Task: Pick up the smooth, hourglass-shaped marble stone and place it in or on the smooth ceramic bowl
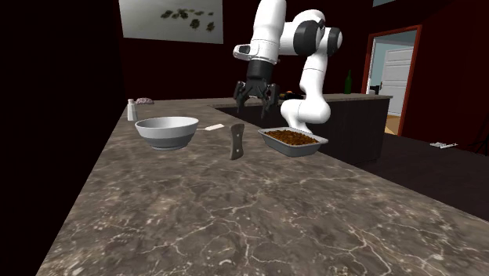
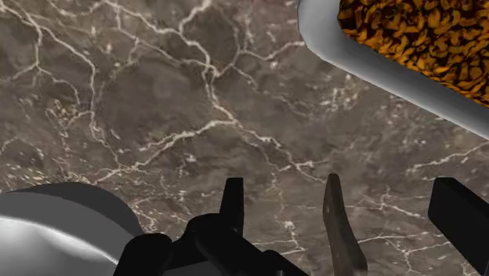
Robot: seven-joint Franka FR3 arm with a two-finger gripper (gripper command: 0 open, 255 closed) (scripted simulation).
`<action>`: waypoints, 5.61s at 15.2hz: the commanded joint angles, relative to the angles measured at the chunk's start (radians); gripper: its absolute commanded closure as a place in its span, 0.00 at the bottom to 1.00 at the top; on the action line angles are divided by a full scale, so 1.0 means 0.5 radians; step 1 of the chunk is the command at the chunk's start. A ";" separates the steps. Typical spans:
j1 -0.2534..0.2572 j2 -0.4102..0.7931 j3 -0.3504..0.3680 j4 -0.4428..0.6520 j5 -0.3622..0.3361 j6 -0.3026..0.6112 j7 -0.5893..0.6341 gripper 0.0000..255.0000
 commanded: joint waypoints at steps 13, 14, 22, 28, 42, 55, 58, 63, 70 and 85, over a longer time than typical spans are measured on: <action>-0.027 0.447 0.093 0.174 -0.105 0.374 0.229 0.00; -0.027 0.447 0.093 0.174 -0.105 0.374 0.229 0.00; -0.027 0.447 0.093 0.174 -0.105 0.373 0.229 1.00; -0.027 0.447 0.093 0.174 -0.105 0.374 0.229 1.00; -0.026 0.381 0.082 0.431 -0.070 0.054 0.188 1.00; -0.028 0.383 0.076 0.782 -0.062 -0.295 0.166 1.00; -0.029 0.394 0.076 0.875 -0.064 -0.377 0.164 1.00; -0.104 0.431 -0.036 0.942 -0.031 -0.401 -0.033 1.00; -0.237 0.564 -0.218 1.103 0.026 -0.427 -0.362 1.00; -0.407 0.812 -0.394 1.262 0.116 -0.349 -0.733 1.00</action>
